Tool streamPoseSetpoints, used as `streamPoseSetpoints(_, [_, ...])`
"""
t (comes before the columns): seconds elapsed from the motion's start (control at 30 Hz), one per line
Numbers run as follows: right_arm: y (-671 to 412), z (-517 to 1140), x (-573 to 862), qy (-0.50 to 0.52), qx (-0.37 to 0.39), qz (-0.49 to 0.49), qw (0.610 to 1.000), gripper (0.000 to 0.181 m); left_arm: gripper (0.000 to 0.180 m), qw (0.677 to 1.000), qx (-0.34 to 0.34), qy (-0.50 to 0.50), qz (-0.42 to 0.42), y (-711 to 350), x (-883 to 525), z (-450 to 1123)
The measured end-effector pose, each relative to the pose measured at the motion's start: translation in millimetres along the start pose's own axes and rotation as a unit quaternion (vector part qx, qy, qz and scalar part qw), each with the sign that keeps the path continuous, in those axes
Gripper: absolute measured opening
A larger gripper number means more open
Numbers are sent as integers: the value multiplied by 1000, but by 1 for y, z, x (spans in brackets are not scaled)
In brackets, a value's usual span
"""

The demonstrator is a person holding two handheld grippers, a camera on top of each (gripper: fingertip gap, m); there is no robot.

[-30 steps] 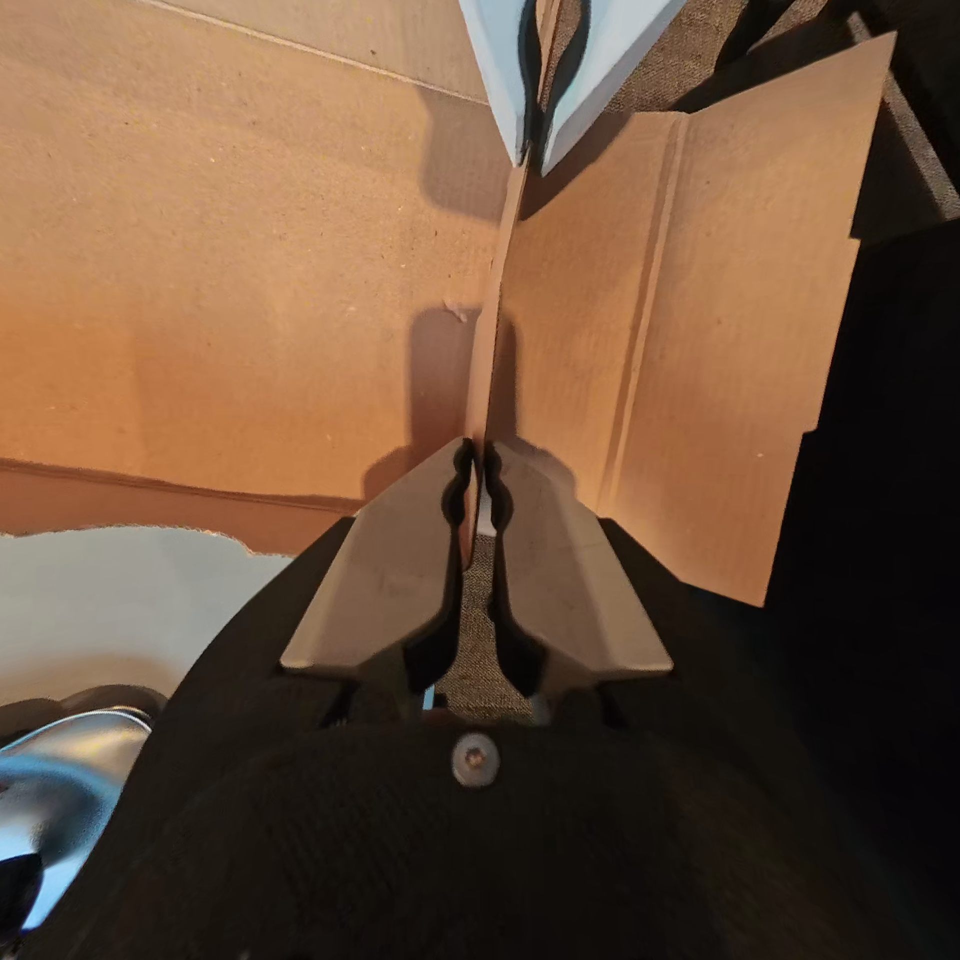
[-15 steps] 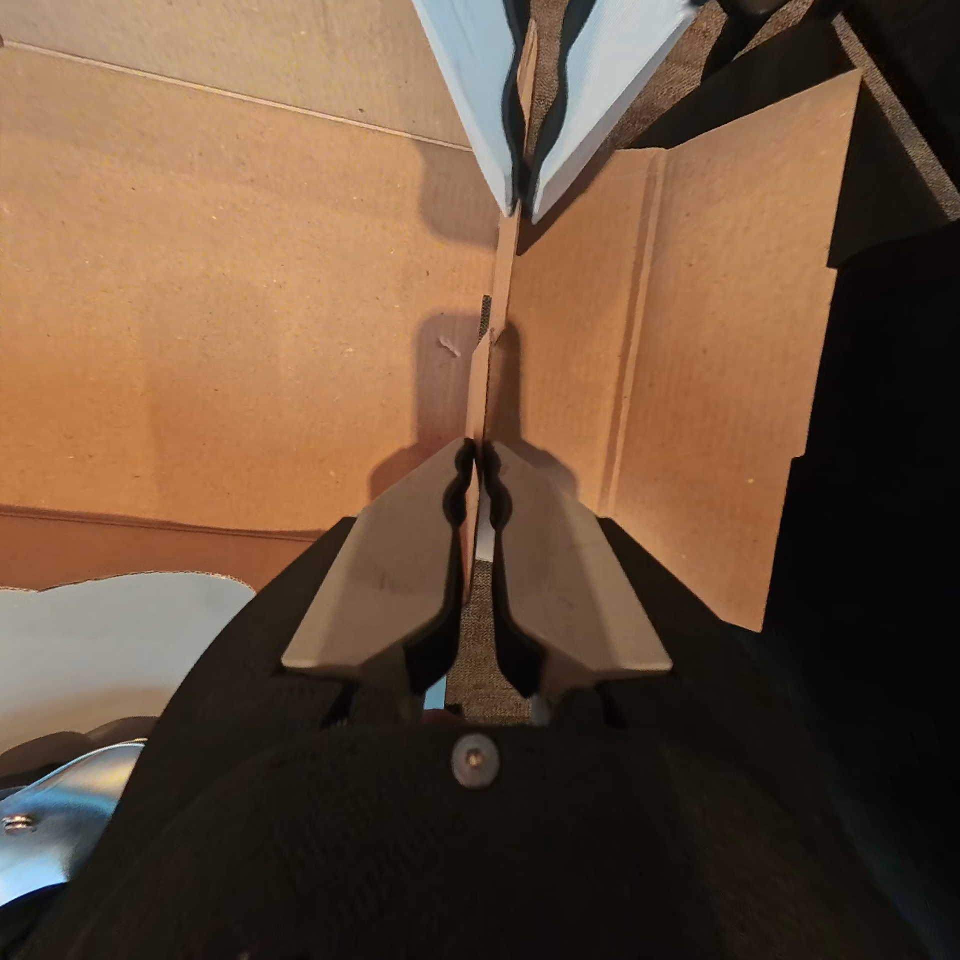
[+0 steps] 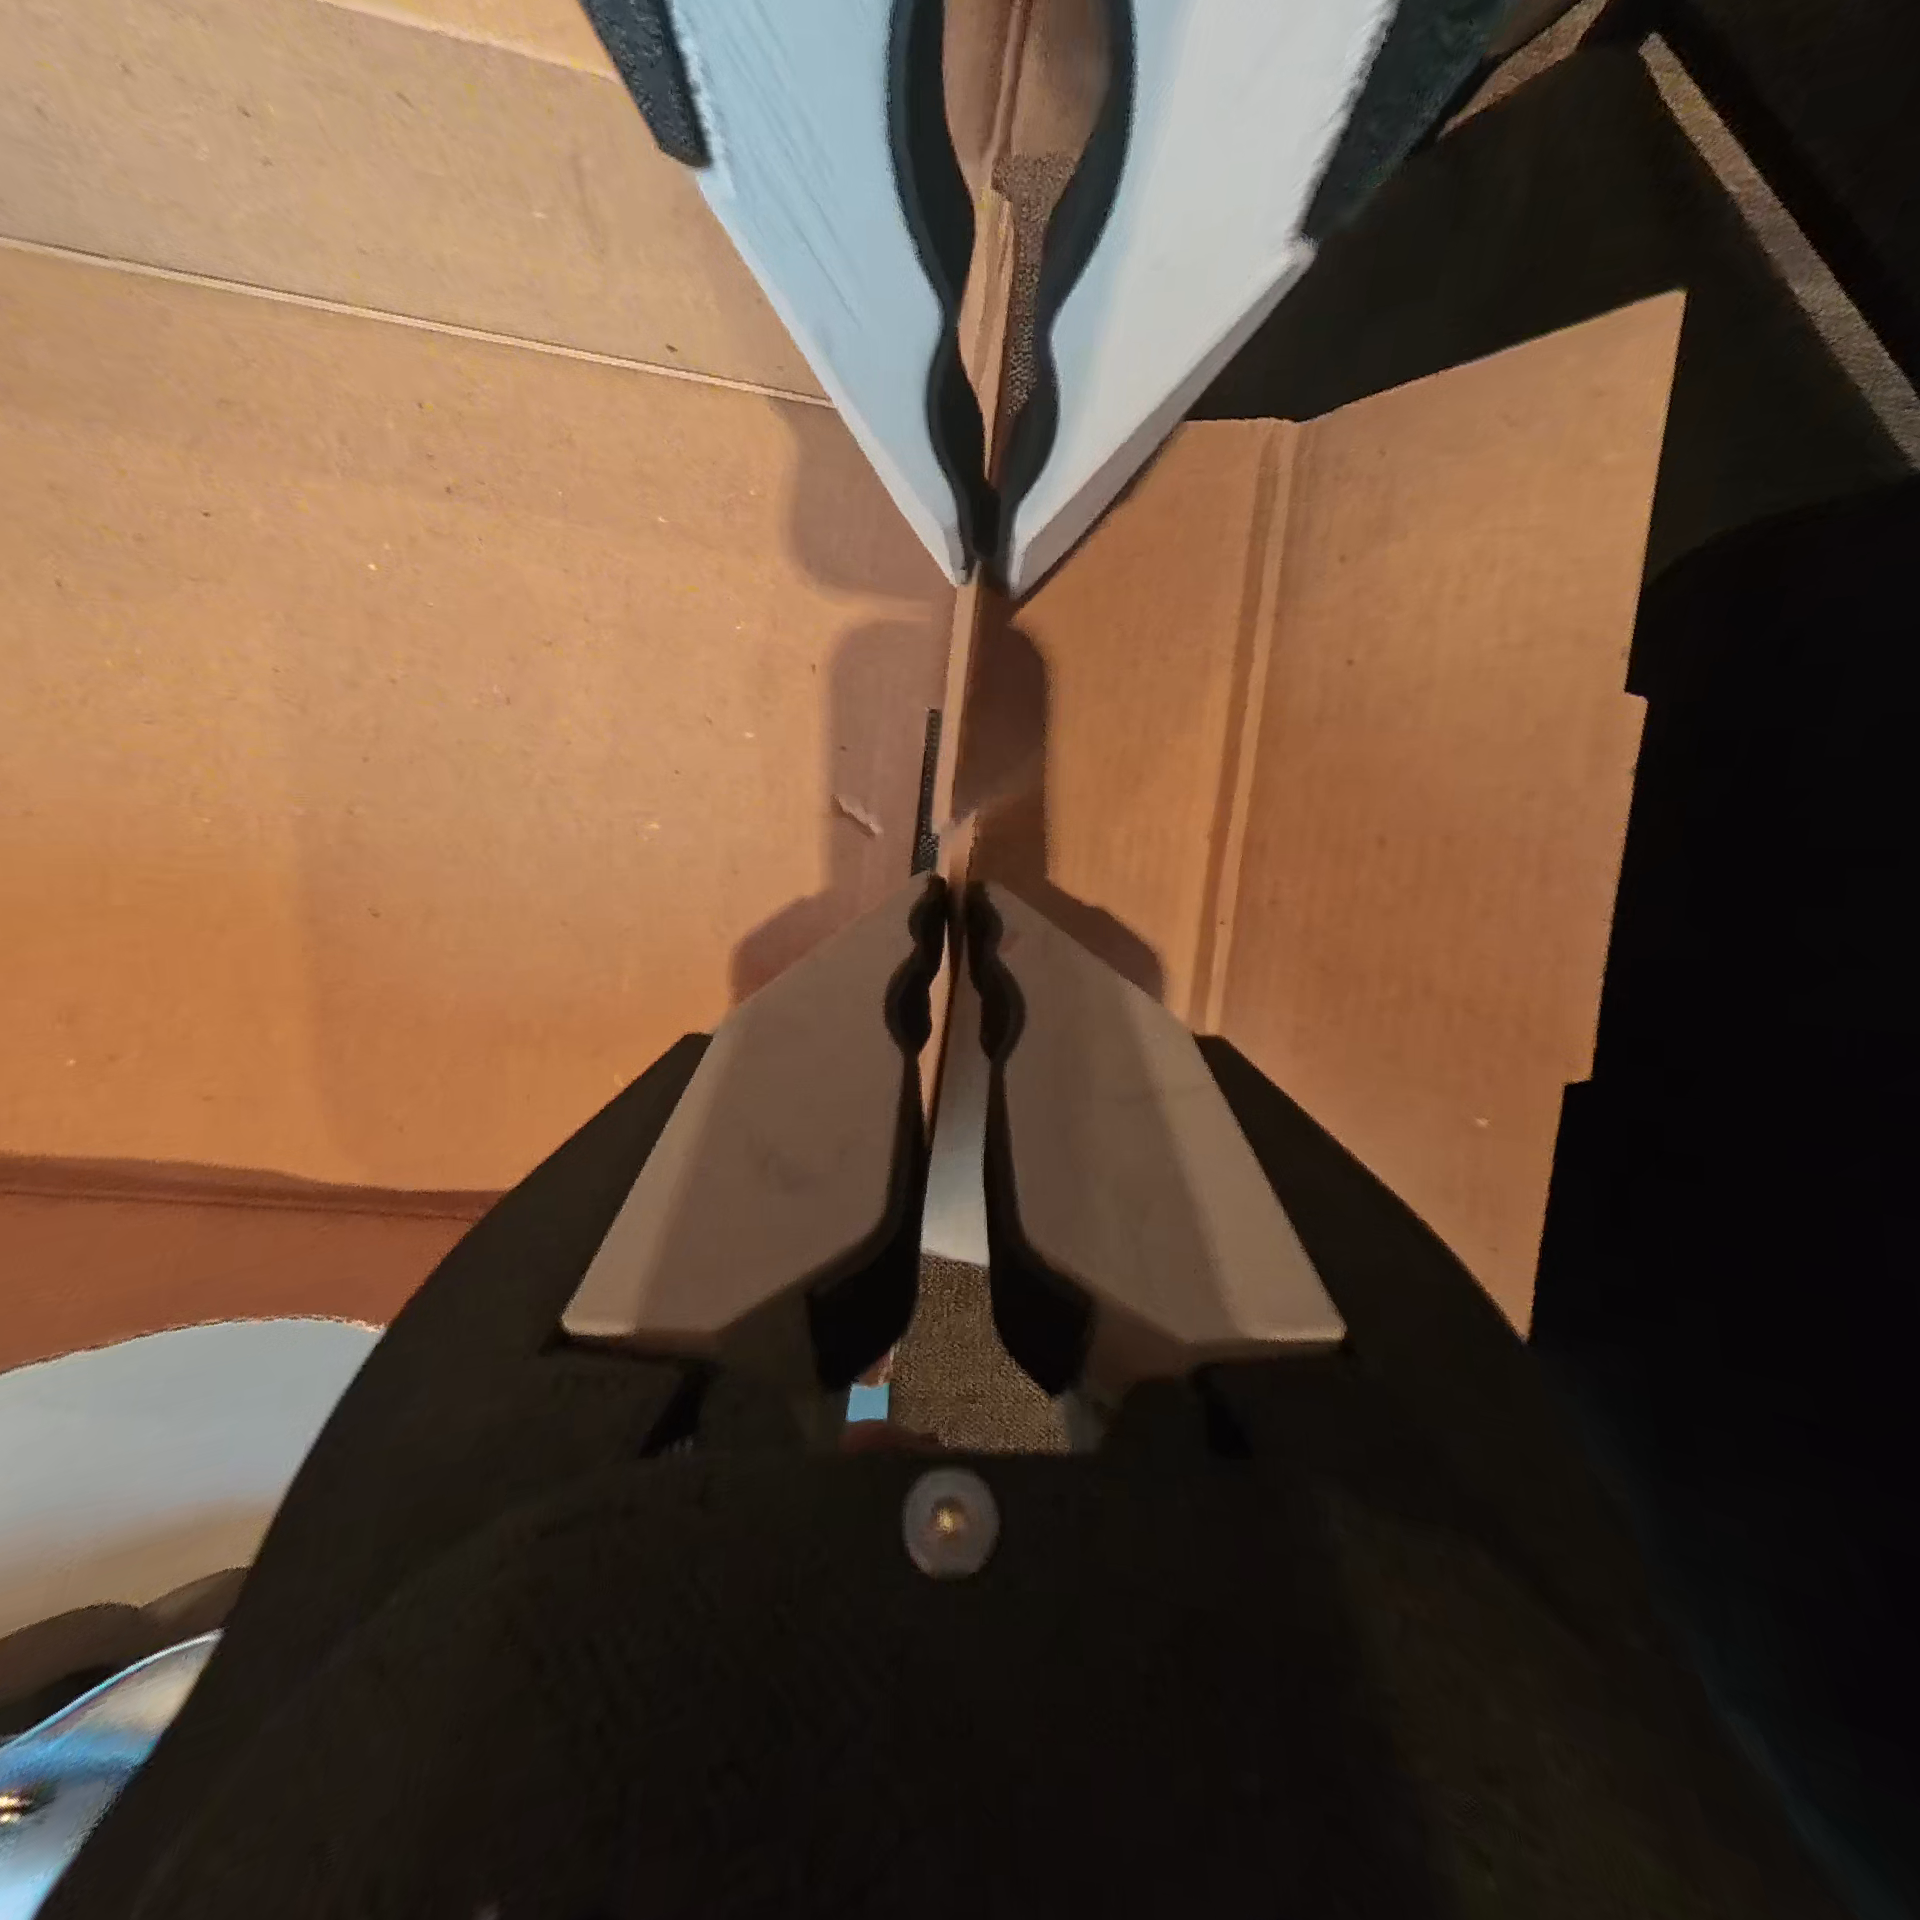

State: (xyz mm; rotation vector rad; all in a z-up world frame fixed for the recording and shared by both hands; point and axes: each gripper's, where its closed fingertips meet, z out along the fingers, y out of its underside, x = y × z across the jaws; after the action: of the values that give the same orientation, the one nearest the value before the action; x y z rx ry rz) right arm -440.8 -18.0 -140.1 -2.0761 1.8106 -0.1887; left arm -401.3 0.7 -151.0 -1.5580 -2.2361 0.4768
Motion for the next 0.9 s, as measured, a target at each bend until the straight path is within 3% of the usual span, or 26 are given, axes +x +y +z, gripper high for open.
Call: streamPoseSetpoints(0.9, [-5,2,1,-26,23,20,999,2,0,999,40,13,22,-7,-8,5])
